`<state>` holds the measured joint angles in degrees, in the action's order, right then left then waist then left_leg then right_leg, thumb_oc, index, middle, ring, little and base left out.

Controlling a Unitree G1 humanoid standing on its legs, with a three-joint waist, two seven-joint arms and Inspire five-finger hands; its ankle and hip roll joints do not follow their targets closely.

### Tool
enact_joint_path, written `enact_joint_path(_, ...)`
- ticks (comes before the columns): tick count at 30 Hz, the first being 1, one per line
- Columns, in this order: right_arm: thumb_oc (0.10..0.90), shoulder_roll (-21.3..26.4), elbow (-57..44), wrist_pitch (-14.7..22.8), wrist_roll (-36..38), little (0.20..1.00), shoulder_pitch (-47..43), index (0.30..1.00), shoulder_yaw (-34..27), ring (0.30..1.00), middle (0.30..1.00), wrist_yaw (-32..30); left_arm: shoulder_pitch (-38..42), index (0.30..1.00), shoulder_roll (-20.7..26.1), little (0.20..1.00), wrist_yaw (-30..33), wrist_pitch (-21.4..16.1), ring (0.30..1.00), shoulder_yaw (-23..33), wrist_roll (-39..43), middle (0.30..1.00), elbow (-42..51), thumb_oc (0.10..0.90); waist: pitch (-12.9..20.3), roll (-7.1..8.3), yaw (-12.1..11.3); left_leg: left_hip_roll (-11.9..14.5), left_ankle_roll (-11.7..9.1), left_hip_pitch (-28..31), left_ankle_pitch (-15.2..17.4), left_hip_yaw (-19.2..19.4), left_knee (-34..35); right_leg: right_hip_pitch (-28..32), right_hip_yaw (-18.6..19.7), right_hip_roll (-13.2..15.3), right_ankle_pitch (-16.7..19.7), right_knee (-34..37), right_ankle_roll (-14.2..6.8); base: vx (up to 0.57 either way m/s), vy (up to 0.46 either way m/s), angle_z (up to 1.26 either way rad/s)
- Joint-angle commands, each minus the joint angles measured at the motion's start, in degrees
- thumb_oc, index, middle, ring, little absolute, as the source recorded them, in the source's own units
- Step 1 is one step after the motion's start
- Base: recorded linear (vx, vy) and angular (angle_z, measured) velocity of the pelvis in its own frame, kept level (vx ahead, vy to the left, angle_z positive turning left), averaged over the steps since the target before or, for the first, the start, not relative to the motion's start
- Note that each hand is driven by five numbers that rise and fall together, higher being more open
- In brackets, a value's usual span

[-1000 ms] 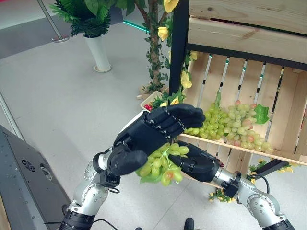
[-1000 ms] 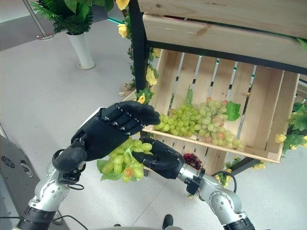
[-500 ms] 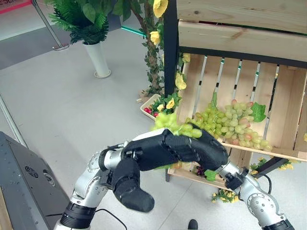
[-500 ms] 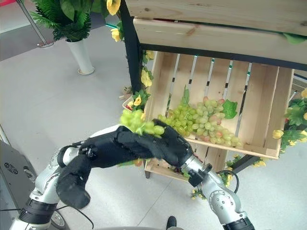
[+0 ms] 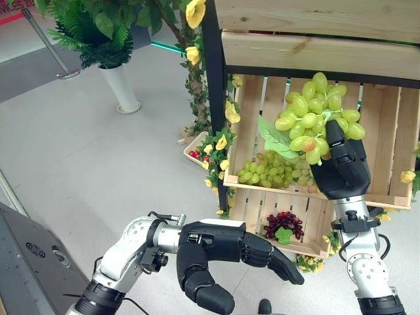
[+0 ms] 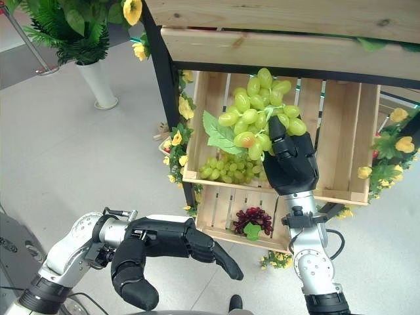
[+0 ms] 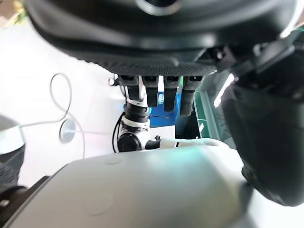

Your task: Pick up the fruits from the basket on one side to the basket on the other side

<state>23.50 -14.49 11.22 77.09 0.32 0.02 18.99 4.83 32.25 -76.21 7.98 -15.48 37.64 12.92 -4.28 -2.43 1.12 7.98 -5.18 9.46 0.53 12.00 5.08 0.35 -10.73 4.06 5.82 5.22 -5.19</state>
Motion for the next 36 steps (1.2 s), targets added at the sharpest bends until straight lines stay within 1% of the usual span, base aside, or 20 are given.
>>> enact_joint_path(1, 0.400, -2.1, -6.2, 9.9, -0.1, 0.300, -9.5, 0.300, -7.3, 0.300, 0.300, -1.6, 3.7, 0.900, 1.4, 0.900, 0.5, -3.3, 0.900, -1.7, 2.0, 0.900, -0.8, 0.800, 3.1, 2.18, 1.1, -0.8, 1.2, -3.2, 1.1, -0.4, -0.1, 4.7, 0.1, 2.4, -4.7, -0.2, -2.1, -0.01, -0.009, -0.13)
enact_joint_path(3, 0.400, -1.9, -5.7, 11.6, -4.7, 0.300, -9.8, 0.300, -8.1, 0.300, 0.300, -4.1, 3.7, 0.900, 1.6, 0.900, 1.5, -3.8, 0.900, -2.3, 1.3, 0.900, -0.9, 0.800, 3.0, 2.07, 1.3, -0.7, 1.2, -3.2, 1.1, -0.4, -0.1, 4.6, 0.4, 2.3, -4.7, -0.2, -2.1, -0.01, -0.004, -0.14)
enact_joint_path(4, 0.400, -1.8, -5.3, 12.7, -10.0, 0.300, -9.8, 0.300, -8.6, 0.300, 0.300, -6.5, 3.5, 0.900, 1.5, 0.900, 2.1, -4.2, 0.900, -2.7, 0.9, 0.900, -0.8, 0.800, 3.0, 1.99, 1.5, -0.7, 1.1, -3.2, 1.0, -0.2, -0.1, 4.5, 0.5, 2.3, -4.7, -0.2, -2.0, -0.01, 0.001, -0.06)
enact_joint_path(5, 0.400, -1.6, -4.8, 12.8, -12.6, 0.300, -9.7, 0.300, -9.0, 0.300, 0.300, -7.6, 3.4, 0.900, 1.7, 0.900, 3.0, -4.4, 0.900, -3.0, 1.0, 0.900, -0.9, 0.800, 3.0, 1.92, 1.7, -0.6, 1.1, -3.2, 1.0, 0.0, -0.1, 4.4, 0.7, 2.2, -4.6, -0.2, -2.0, -0.02, 0.006, -0.04)
enact_joint_path(6, 0.400, -1.2, -4.0, 11.7, -16.6, 0.300, -9.5, 0.300, -9.6, 0.300, 0.300, -8.8, 3.3, 0.900, 1.5, 0.900, 3.4, -4.9, 0.900, -3.8, 0.8, 0.900, -1.2, 0.800, 3.0, 1.80, 2.0, -0.5, 1.1, -3.1, 1.0, 0.5, -0.1, 4.3, 0.9, 2.2, -4.6, -0.2, -2.1, 0.00, 0.000, 0.00)
enact_joint_path(8, 0.400, -0.7, -3.3, 11.1, -22.1, 0.300, -9.7, 0.300, -10.0, 0.300, 0.300, -10.1, 3.3, 0.900, 1.3, 0.900, 3.5, -4.9, 0.900, -4.4, 0.4, 0.900, -1.1, 0.800, 3.0, 1.75, 2.2, -0.4, 1.1, -3.1, 1.0, 0.7, -0.1, 4.2, 1.2, 2.1, -4.6, -0.2, -2.0, -0.02, 0.009, -0.04)
enact_joint_path(9, 0.400, 0.7, -2.1, 10.2, -26.2, 0.300, -10.0, 0.300, -10.0, 0.300, 0.300, -11.2, 3.4, 0.900, 1.2, 0.900, 4.2, -5.0, 0.900, -5.7, 0.1, 0.900, -0.8, 0.800, 3.1, 1.71, 2.5, -0.3, 1.1, -3.0, 1.0, 1.0, -0.1, 4.0, 1.6, 2.1, -4.6, -0.2, -2.0, -0.02, 0.010, -0.06)
enact_joint_path(12, 0.400, 2.9, 0.3, 9.2, -31.9, 0.300, -10.7, 0.300, -9.8, 0.300, 0.300, -12.9, 3.9, 0.900, 1.5, 0.900, 4.9, -4.9, 0.900, -7.5, -0.6, 0.900, -0.8, 0.800, 3.1, 1.63, 3.0, -0.2, 1.2, -3.0, 1.0, 1.5, -0.1, 3.8, 2.1, 2.0, -4.5, -0.2, -2.0, -0.02, 0.015, -0.17)
enact_joint_path(14, 0.400, 5.9, 3.5, 7.9, -36.5, 0.300, -12.7, 0.300, -9.2, 0.300, 0.300, -15.3, 4.9, 0.900, 2.1, 0.900, 6.5, -4.7, 0.900, -10.1, -0.4, 0.900, -1.0, 0.800, 3.1, 1.64, 3.3, -0.2, 1.1, -2.9, 1.0, 1.8, -0.1, 3.6, 2.4, 2.0, -4.5, -0.2, -2.1, -0.01, 0.009, -0.07)
enact_joint_path(16, 0.400, 7.0, 5.0, 6.9, -36.9, 0.300, -13.6, 0.300, -8.8, 0.300, 0.300, -15.8, 5.4, 0.900, 2.2, 0.900, 6.9, -4.6, 0.900, -11.0, 0.0, 0.900, -1.1, 0.800, 3.1, 1.61, 3.4, -0.2, 1.2, -2.9, 1.1, 2.0, -0.1, 3.5, 2.6, 2.0, -4.5, -0.2, -2.2, -0.01, 0.010, -0.05)
enact_joint_path(17, 0.400, 7.9, 6.5, 6.4, -39.1, 0.300, -14.5, 0.300, -8.4, 0.300, 0.300, -16.6, 5.8, 0.900, 2.2, 0.900, 7.0, -4.5, 0.900, -11.8, 0.3, 0.900, -1.3, 0.800, 3.1, 1.62, 3.4, -0.1, 1.1, -2.9, 1.0, 2.2, -0.1, 3.5, 2.6, 2.1, -4.4, -0.2, -2.2, -0.01, 0.012, -0.08)
enact_joint_path(20, 0.400, 11.2, 13.1, 4.7, -40.5, 0.300, -18.0, 0.300, -5.7, 0.300, 0.300, -17.8, 7.6, 0.900, 2.7, 0.900, 8.5, -4.9, 0.900, -14.7, 2.4, 0.900, -1.5, 0.800, 3.1, 1.62, 3.4, -0.2, 1.2, -2.7, 1.0, 2.2, -0.1, 3.6, 2.7, 2.2, -4.3, -0.2, -2.3, -0.01, 0.014, -0.10)
enact_joint_path(21, 0.400, 11.5, 13.7, 4.3, -41.3, 0.300, -18.3, 0.300, -5.3, 0.300, 0.300, -18.0, 7.7, 0.900, 2.8, 0.900, 8.6, -4.9, 0.900, -15.0, 2.7, 0.900, -1.5, 0.800, 3.1, 1.62, 3.4, -0.2, 1.2, -2.7, 1.0, 2.2, -0.1, 3.6, 2.7, 2.2, -4.3, -0.2, -2.3, 0.00, 0.011, -0.11)
enact_joint_path(24, 0.400, 13.5, 17.7, 3.5, -45.5, 0.300, -21.0, 0.300, -2.7, 0.300, 0.300, -21.0, 9.2, 0.900, 2.7, 0.900, 9.5, -4.9, 0.900, -16.8, 3.7, 0.900, -1.9, 0.800, 3.1, 1.70, 3.2, -0.3, 1.1, -2.6, 1.1, 2.1, -0.1, 3.7, 2.6, 2.4, -4.2, -0.2, -2.3, 0.00, 0.002, -0.02)
enact_joint_path(26, 0.400, 14.4, 19.5, 3.4, -46.0, 0.300, -22.3, 0.300, -1.7, 0.300, 0.300, -22.4, 9.8, 0.900, 2.8, 0.900, 9.5, -4.7, 0.900, -17.3, 4.1, 0.900, -2.0, 0.800, 3.2, 1.74, 3.1, -0.3, 1.1, -2.6, 1.1, 2.0, -0.1, 3.8, 2.6, 2.4, -4.2, -0.2, -2.4, 0.00, 0.000, 0.00)
enact_joint_path(31, 0.400, 19.0, 27.3, 1.3, -56.1, 0.300, -29.8, 0.300, 4.1, 0.300, 0.300, -28.6, 11.8, 0.900, 3.3, 0.900, 10.2, -4.5, 0.900, -20.1, 6.5, 0.900, -2.3, 0.800, 3.2, 1.97, 2.4, -0.5, 1.1, -2.4, 1.2, 1.5, -0.1, 4.1, 2.4, 2.5, -4.1, -0.2, -2.3, 0.00, 0.000, 0.00)
enact_joint_path(32, 0.400, 19.1, 27.5, 1.2, -56.4, 0.300, -30.0, 0.300, 4.3, 0.300, 0.300, -28.8, 11.8, 0.900, 3.3, 0.900, 10.2, -4.5, 0.900, -20.1, 6.6, 0.900, -2.3, 0.800, 3.2, 1.95, 2.4, -0.5, 1.1, -2.4, 1.2, 1.5, -0.1, 4.1, 2.4, 2.5, -4.1, -0.2, -2.3, 0.00, 0.000, 0.00)
enact_joint_path(33, 0.400, 20.4, 29.5, 0.5, -59.2, 0.300, -32.0, 0.300, 5.9, 0.300, 0.300, -30.6, 12.2, 0.900, 3.3, 0.900, 10.4, -4.4, 0.900, -20.9, 7.0, 0.900, -2.4, 0.800, 3.3, 2.01, 2.2, -0.5, 1.1, -2.4, 1.3, 1.5, -0.1, 4.0, 2.4, 2.5, -4.1, -0.2, -2.3, 0.00, 0.000, 0.00)
enact_joint_path(35, 0.400, 21.0, 30.7, -0.1, -61.0, 0.300, -33.1, 0.300, 7.1, 0.300, 0.300, -31.4, 12.3, 0.900, 3.2, 0.900, 10.4, -4.4, 0.900, -21.3, 7.2, 0.900, -2.6, 0.800, 3.4, 2.00, 2.2, -0.5, 1.1, -2.4, 1.2, 1.4, -0.1, 4.0, 2.4, 2.5, -4.1, -0.2, -2.3, 0.00, 0.000, 0.00)
enact_joint_path(36, 0.400, 22.0, 32.5, -0.8, -63.3, 0.300, -34.4, 0.300, 8.6, 0.300, 0.300, -32.6, 12.6, 0.900, 3.4, 0.900, 10.0, -4.7, 0.900, -22.0, 7.5, 0.900, -2.8, 0.800, 3.5, 2.03, 2.0, -0.5, 1.1, -2.5, 1.2, 1.3, -0.1, 4.0, 2.4, 2.6, -4.1, -0.2, -2.4, 0.00, 0.000, 0.00)
